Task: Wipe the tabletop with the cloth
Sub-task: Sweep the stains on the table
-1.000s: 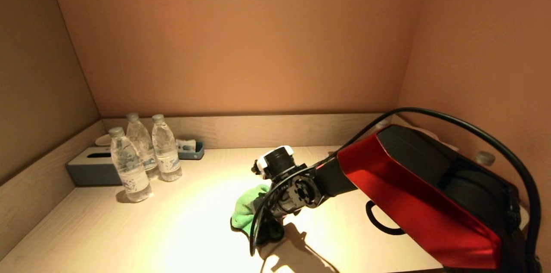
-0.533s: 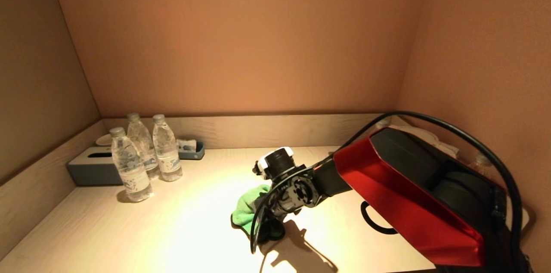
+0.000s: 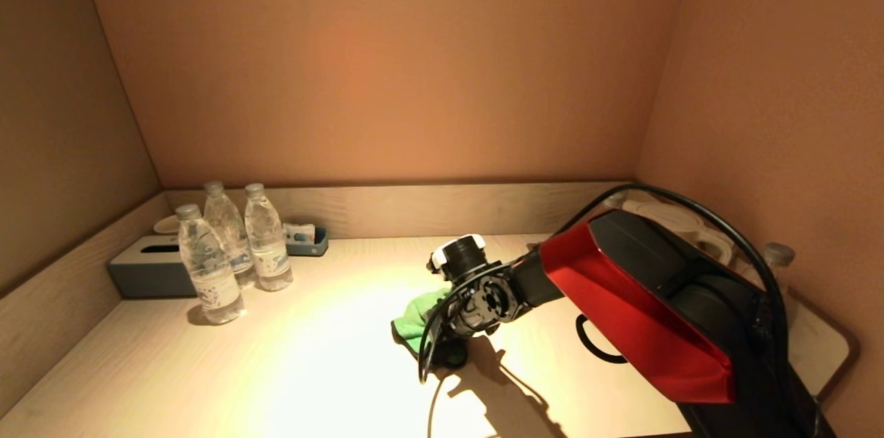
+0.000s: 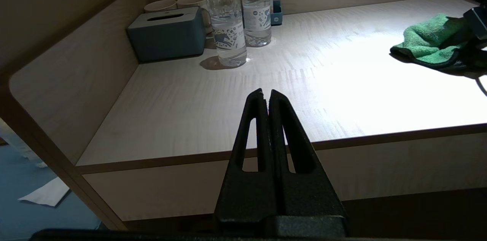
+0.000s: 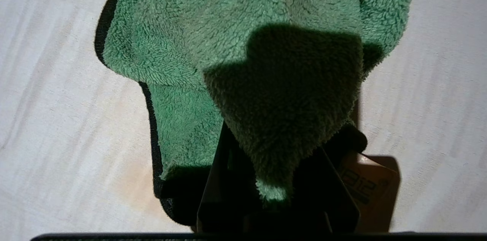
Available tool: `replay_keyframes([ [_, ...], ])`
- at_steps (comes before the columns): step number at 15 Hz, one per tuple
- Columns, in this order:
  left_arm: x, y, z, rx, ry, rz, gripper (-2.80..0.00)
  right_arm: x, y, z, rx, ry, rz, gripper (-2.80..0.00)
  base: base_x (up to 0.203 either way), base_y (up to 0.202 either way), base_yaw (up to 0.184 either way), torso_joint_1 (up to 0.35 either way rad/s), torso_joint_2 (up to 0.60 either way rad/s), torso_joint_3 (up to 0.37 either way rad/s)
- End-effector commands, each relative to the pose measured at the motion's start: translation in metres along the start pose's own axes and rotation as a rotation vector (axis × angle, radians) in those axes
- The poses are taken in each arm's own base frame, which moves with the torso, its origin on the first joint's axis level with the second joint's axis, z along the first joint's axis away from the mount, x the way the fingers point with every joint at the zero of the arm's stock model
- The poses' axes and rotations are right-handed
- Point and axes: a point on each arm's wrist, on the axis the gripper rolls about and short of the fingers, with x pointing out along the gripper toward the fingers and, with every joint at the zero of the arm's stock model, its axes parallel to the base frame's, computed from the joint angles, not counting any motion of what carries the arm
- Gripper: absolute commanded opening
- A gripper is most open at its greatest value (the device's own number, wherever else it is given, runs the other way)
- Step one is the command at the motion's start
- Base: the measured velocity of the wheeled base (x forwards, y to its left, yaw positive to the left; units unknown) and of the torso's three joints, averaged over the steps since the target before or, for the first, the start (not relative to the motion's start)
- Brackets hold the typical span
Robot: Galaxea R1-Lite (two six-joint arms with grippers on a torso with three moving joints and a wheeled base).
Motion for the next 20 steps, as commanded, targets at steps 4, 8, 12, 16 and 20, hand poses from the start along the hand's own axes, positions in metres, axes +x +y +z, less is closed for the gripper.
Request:
replay_keyframes([
  [4, 0.0, 0.0, 0.0, 0.0, 0.001, -0.001, -2.8, -0.028, -0.006, 0.001, 0.014, -0.02, -0.07, -2.8, 0.0, 0.0, 0.0, 0.0, 0.0, 0.0],
  [8, 0.0, 0.0, 0.0, 0.0, 0.001, -0.002, -2.8, -0.061, 0.001, -0.021, -0.011, 0.029, -0.055, -2.8, 0.0, 0.0, 0.0, 0.0, 0.0, 0.0],
  [12, 0.0, 0.0, 0.0, 0.0, 0.001, -0.001, -2.8, -0.065, 0.028, -0.043, -0.07, 0.083, -0.014, -2.8, 0.0, 0.0, 0.0, 0.0, 0.0, 0.0],
  [16, 0.0, 0.0, 0.0, 0.0, 0.001, -0.001, -2.8, -0.063, 0.065, -0.056, -0.149, 0.106, 0.047, -2.8, 0.0, 0.0, 0.0, 0.0, 0.0, 0.0],
  [20, 0.0, 0.0, 0.0, 0.0, 0.001, -0.001, -2.8, -0.061, 0.072, -0.053, -0.162, 0.084, 0.061, -2.8, 0.0, 0.0, 0.0, 0.0, 0.0, 0.0],
])
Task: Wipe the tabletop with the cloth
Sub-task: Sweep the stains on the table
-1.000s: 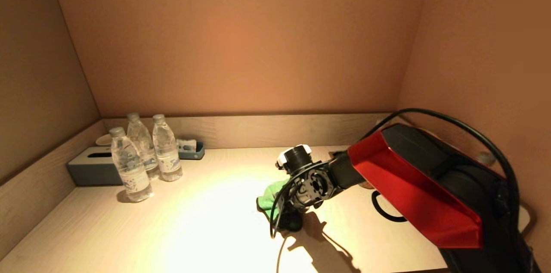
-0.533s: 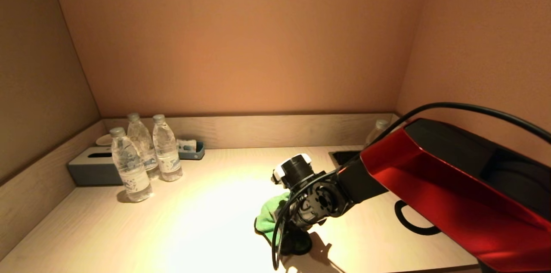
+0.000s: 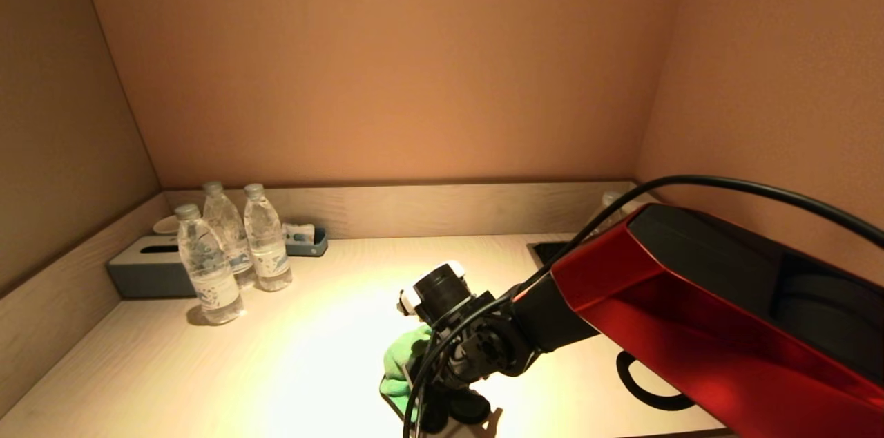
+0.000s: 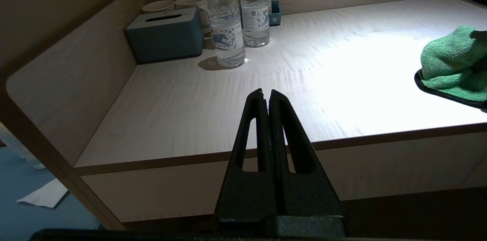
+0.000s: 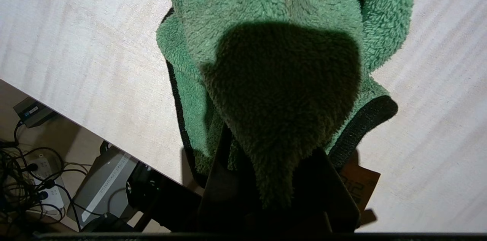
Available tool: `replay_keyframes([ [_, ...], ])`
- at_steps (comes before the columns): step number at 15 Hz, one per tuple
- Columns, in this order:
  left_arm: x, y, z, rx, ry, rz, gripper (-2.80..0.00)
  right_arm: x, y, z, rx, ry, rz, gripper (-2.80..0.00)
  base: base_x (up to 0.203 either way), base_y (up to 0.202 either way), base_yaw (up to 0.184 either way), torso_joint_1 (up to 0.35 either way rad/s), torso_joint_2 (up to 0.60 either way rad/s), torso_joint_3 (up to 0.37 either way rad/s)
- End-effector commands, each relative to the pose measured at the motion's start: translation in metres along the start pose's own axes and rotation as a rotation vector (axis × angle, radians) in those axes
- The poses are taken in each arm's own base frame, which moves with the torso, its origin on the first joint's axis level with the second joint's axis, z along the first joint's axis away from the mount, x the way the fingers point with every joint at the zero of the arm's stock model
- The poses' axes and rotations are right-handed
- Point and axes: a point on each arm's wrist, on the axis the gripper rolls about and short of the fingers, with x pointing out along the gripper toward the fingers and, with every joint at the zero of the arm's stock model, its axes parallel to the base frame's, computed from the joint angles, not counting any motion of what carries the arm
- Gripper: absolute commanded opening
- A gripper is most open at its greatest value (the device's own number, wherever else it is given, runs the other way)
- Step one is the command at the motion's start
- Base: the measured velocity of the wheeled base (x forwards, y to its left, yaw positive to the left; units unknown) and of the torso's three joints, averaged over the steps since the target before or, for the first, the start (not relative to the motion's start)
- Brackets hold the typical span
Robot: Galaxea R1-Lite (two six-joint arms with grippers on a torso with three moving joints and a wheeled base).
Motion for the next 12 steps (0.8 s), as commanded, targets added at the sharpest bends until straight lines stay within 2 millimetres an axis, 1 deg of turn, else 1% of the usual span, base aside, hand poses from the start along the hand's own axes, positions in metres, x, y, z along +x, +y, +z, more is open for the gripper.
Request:
replay_keyframes([
  [1, 0.0, 0.0, 0.0, 0.0, 0.001, 0.0, -2.8, 0.003, 0.002, 0.001, -0.004, -0.002, 0.003, -2.8, 0.0, 0.0, 0.0, 0.0, 0.0, 0.0],
  [2, 0.0, 0.0, 0.0, 0.0, 0.001, 0.0, -2.8, 0.009, 0.004, 0.008, -0.003, -0.02, 0.005, -2.8, 0.0, 0.0, 0.0, 0.0, 0.0, 0.0],
  [4, 0.0, 0.0, 0.0, 0.0, 0.001, 0.0, -2.8, 0.024, 0.007, 0.035, 0.001, -0.097, 0.01, -2.8, 0.0, 0.0, 0.0, 0.0, 0.0, 0.0],
  [5, 0.0, 0.0, 0.0, 0.0, 0.001, 0.0, -2.8, 0.032, 0.005, 0.04, 0.007, -0.108, 0.005, -2.8, 0.0, 0.0, 0.0, 0.0, 0.0, 0.0],
  [6, 0.0, 0.0, 0.0, 0.0, 0.001, 0.0, -2.8, 0.036, 0.0, 0.046, 0.018, -0.117, -0.003, -2.8, 0.0, 0.0, 0.0, 0.0, 0.0, 0.0],
  [7, 0.0, 0.0, 0.0, 0.0, 0.001, -0.001, -2.8, 0.038, -0.005, 0.047, 0.027, -0.113, -0.012, -2.8, 0.0, 0.0, 0.0, 0.0, 0.0, 0.0],
  [9, 0.0, 0.0, 0.0, 0.0, 0.001, 0.0, -2.8, 0.045, -0.026, 0.054, 0.065, -0.124, -0.046, -2.8, 0.0, 0.0, 0.0, 0.0, 0.0, 0.0],
  [10, 0.0, 0.0, 0.0, 0.0, 0.001, 0.0, -2.8, 0.047, -0.034, 0.055, 0.08, -0.123, -0.061, -2.8, 0.0, 0.0, 0.0, 0.0, 0.0, 0.0],
  [11, 0.0, 0.0, 0.0, 0.0, 0.001, 0.0, -2.8, 0.05, -0.047, 0.054, 0.102, -0.12, -0.091, -2.8, 0.0, 0.0, 0.0, 0.0, 0.0, 0.0],
  [12, 0.0, 0.0, 0.0, 0.0, 0.001, -0.001, -2.8, 0.051, -0.051, 0.053, 0.107, -0.117, -0.107, -2.8, 0.0, 0.0, 0.0, 0.0, 0.0, 0.0],
])
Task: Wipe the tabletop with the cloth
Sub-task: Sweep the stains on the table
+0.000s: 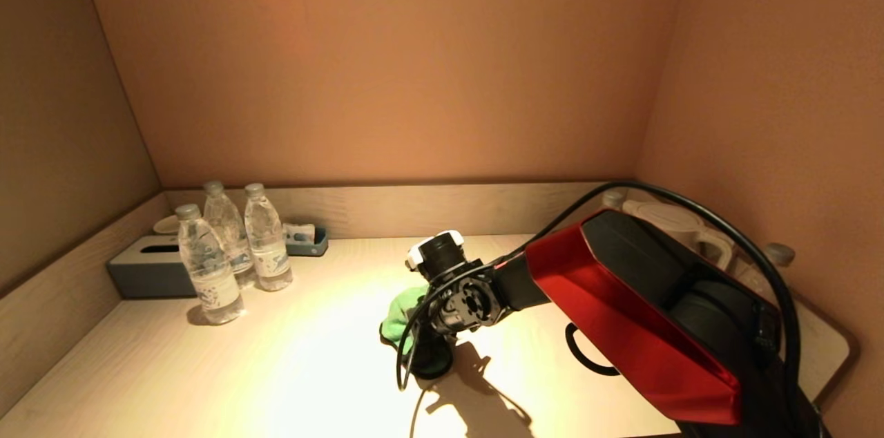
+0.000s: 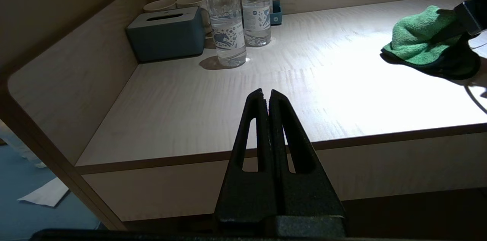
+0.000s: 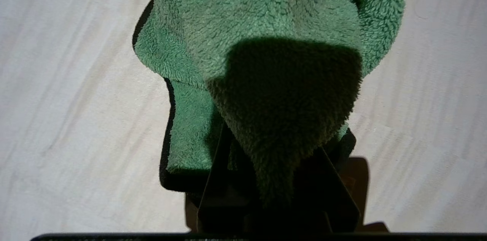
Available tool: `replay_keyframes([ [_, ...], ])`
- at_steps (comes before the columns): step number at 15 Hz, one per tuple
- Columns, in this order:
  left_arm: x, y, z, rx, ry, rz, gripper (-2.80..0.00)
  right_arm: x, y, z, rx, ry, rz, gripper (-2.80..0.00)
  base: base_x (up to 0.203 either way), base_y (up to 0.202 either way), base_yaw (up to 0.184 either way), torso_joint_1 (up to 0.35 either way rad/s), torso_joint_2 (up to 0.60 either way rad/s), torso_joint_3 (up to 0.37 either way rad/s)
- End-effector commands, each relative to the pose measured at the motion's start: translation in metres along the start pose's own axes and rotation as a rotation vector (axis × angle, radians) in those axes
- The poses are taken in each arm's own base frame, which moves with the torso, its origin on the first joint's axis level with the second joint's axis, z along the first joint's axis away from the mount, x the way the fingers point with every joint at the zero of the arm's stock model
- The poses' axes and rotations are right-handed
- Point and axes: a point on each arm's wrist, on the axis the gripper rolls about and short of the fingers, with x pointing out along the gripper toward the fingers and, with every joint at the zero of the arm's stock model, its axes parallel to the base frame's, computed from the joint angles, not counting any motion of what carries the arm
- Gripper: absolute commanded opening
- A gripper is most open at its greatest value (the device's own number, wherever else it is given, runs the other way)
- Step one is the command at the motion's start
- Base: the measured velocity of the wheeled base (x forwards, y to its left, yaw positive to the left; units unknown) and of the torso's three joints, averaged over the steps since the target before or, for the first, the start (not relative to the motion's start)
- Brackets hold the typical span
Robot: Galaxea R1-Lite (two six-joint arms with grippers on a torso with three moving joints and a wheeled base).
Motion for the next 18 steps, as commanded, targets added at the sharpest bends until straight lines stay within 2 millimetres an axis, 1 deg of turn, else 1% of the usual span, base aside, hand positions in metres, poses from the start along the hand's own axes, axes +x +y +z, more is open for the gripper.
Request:
replay_keyframes([
  [1, 0.0, 0.0, 0.0, 0.0, 0.001, 0.0, -2.8, 0.01, -0.017, -0.003, 0.025, 0.015, -0.05, -2.8, 0.0, 0.0, 0.0, 0.0, 0.0, 0.0],
  [2, 0.0, 0.0, 0.0, -0.001, 0.001, -0.001, -2.8, 0.01, -0.022, -0.004, 0.034, 0.018, -0.062, -2.8, 0.0, 0.0, 0.0, 0.0, 0.0, 0.0],
  [3, 0.0, 0.0, 0.0, 0.0, 0.0, 0.0, -2.8, 0.007, -0.036, -0.002, 0.056, 0.019, -0.083, -2.8, 0.0, 0.0, 0.0, 0.0, 0.0, 0.0],
  [4, 0.0, 0.0, 0.0, 0.0, 0.0, 0.0, -2.8, 0.007, -0.037, -0.002, 0.058, 0.02, -0.084, -2.8, 0.0, 0.0, 0.0, 0.0, 0.0, 0.0],
  [5, 0.0, 0.0, 0.0, 0.0, 0.0, 0.0, -2.8, 0.002, -0.041, -0.003, 0.063, 0.023, -0.09, -2.8, 0.0, 0.0, 0.0, 0.0, 0.0, 0.0],
  [6, 0.0, 0.0, 0.0, 0.0, 0.0, 0.0, -2.8, -0.01, -0.044, -0.007, 0.066, 0.035, -0.096, -2.8, 0.0, 0.0, 0.0, 0.0, 0.0, 0.0],
  [7, 0.0, 0.0, 0.0, 0.0, 0.0, 0.0, -2.8, -0.019, -0.046, -0.014, 0.065, 0.059, -0.099, -2.8, 0.0, 0.0, 0.0, 0.0, 0.0, 0.0],
  [9, 0.0, 0.0, 0.0, 0.0, 0.0, 0.0, -2.8, -0.034, -0.045, -0.028, 0.056, 0.096, -0.092, -2.8, 0.0, 0.0, 0.0, 0.0, 0.0, 0.0],
  [10, 0.0, 0.0, 0.0, 0.0, 0.0, 0.0, -2.8, -0.041, -0.036, -0.035, 0.038, 0.109, -0.072, -2.8, 0.0, 0.0, 0.0, 0.0, 0.0, 0.0],
  [12, 0.0, 0.0, 0.0, 0.0, 0.0, 0.0, -2.8, -0.049, -0.008, -0.056, -0.024, 0.143, -0.012, -2.8, 0.0, 0.0, 0.0, 0.0, 0.0, 0.0],
  [13, 0.0, 0.0, 0.0, 0.0, 0.001, 0.0, -2.8, -0.051, 0.004, -0.062, -0.051, 0.146, 0.012, -2.8, 0.0, 0.0, 0.0, 0.0, 0.0, 0.0],
  [15, 0.0, 0.0, 0.0, 0.0, 0.0, -0.001, -2.8, -0.053, 0.022, -0.068, -0.091, 0.148, 0.042, -2.8, 0.0, 0.0, 0.0, 0.0, 0.0, 0.0],
  [16, 0.0, 0.0, 0.0, 0.0, 0.0, 0.0, -2.8, -0.053, 0.026, -0.069, -0.098, 0.15, 0.048, -2.8, 0.0, 0.0, 0.0, 0.0, 0.0, 0.0],
  [17, 0.0, 0.0, 0.0, 0.0, 0.0, 0.0, -2.8, -0.055, 0.036, -0.072, -0.119, 0.151, 0.069, -2.8, 0.0, 0.0, 0.0, 0.0, 0.0, 0.0],
  [18, 0.0, 0.0, 0.0, 0.0, 0.001, 0.0, -2.8, -0.055, 0.038, -0.072, -0.123, 0.151, 0.076, -2.8, 0.0, 0.0, 0.0, 0.0, 0.0, 0.0],
])
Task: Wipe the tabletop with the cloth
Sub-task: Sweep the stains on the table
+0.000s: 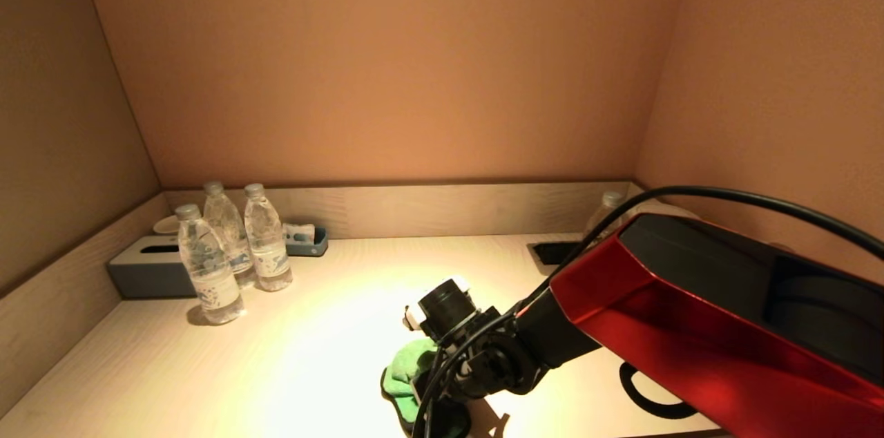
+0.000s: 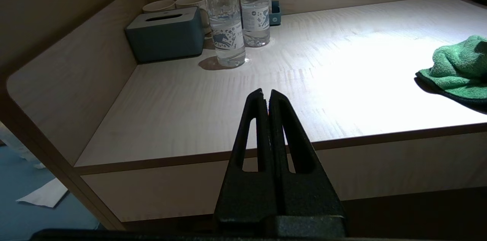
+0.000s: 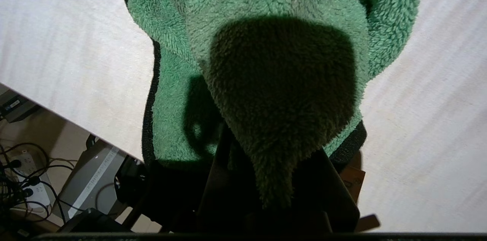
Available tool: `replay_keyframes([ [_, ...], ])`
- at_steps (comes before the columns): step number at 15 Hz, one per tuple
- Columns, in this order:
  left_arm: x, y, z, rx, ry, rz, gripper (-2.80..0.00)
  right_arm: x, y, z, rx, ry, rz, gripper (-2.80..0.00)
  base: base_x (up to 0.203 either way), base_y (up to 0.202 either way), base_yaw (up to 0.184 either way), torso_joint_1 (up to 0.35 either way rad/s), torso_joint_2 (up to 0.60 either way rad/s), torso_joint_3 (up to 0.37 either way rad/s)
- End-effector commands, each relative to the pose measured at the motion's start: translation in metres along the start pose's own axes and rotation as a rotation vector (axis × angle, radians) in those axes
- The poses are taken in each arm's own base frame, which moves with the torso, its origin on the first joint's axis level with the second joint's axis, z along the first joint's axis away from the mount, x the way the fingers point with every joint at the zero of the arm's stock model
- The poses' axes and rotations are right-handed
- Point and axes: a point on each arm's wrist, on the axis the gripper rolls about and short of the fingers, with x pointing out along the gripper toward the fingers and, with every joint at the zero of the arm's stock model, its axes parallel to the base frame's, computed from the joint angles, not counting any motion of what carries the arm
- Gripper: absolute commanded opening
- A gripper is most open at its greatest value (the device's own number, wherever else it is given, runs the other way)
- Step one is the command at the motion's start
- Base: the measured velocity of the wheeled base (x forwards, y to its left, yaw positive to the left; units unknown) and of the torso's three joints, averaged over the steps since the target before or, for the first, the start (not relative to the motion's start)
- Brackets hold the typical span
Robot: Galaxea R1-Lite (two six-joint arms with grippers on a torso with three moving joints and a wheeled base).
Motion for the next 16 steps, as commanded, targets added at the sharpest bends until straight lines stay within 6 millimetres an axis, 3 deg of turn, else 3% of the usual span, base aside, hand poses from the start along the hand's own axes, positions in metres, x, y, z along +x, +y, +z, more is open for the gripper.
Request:
replay_keyframes([
  [1, 0.0, 0.0, 0.0, 0.001, 0.001, 0.001, -2.8, 0.001, 0.014, 0.001, -0.028, -0.011, 0.024, -2.8, 0.0, 0.0, 0.0, 0.0, 0.0, 0.0],
  [6, 0.0, 0.0, 0.0, 0.001, 0.001, 0.001, -2.8, 0.03, 0.026, 0.023, -0.041, -0.055, 0.039, -2.8, 0.0, 0.0, 0.0, 0.0, 0.0, 0.0],
  [9, 0.0, 0.0, 0.0, 0.001, 0.001, 0.001, -2.8, 0.045, 0.021, 0.039, -0.023, -0.09, 0.027, -2.8, 0.0, 0.0, 0.0, 0.0, 0.0, 0.0],
  [12, 0.0, 0.0, 0.0, 0.001, 0.001, 0.001, -2.8, 0.054, 0.011, 0.049, 0.002, -0.107, 0.005, -2.8, 0.0, 0.0, 0.0, 0.0, 0.0, 0.0],
  [15, 0.0, 0.0, 0.0, 0.001, 0.001, -0.001, -2.8, 0.06, -0.016, 0.057, 0.057, -0.126, -0.063, -2.8, 0.0, 0.0, 0.0, 0.0, 0.0, 0.0],
  [16, 0.0, 0.0, 0.0, 0.001, 0.001, -0.001, -2.8, 0.056, -0.034, 0.061, 0.089, -0.135, -0.086, -2.8, 0.0, 0.0, 0.0, 0.0, 0.0, 0.0],
])
